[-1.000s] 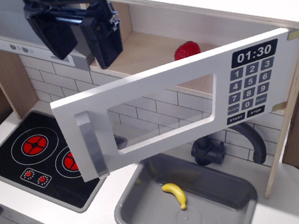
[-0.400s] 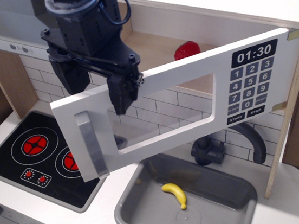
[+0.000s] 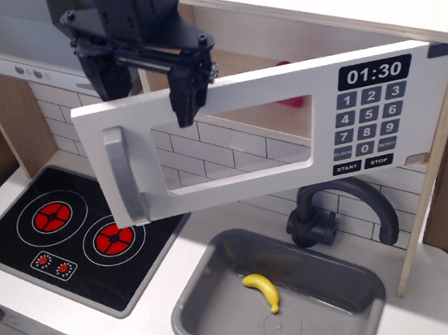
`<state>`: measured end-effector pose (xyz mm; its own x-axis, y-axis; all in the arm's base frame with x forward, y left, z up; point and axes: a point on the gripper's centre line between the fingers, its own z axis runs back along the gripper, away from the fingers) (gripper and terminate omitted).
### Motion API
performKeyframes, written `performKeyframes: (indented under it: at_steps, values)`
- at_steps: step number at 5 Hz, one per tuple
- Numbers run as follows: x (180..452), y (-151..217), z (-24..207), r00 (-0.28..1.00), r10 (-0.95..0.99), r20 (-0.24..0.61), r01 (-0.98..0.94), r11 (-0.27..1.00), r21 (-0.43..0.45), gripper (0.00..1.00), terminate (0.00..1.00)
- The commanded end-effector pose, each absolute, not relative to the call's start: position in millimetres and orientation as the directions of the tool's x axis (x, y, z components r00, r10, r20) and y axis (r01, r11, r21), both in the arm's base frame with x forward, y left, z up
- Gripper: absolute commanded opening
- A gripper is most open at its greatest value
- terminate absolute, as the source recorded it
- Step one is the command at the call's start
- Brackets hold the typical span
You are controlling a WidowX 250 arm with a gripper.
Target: Close microwave
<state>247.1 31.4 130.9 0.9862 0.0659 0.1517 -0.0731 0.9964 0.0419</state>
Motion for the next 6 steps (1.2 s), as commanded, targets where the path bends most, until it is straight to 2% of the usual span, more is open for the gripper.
performKeyframes:
  at_steps: [1,2,3,4,5,6]
  values:
    - [243,30,163,0.968,0.155,0.199,-0.161,0.987,0.013,1.0,0.0]
    - [216,7,151,0.976,0.152,0.159,-0.155,0.988,0.003,1.0,0.0]
    - [203,-13,132,0.971,0.189,0.144,-0.186,0.982,-0.034,1.0,0.0]
    - [205,-36,109,0.953,0.248,0.172,-0.236,0.968,-0.083,1.0,0.0]
    - [224,-40,83,0.937,0.287,0.201,-0.269,0.957,-0.11,1.0,0.0]
    - [241,-26,59,0.92,0.34,0.193,-0.329,0.94,-0.087,1.0,0.0]
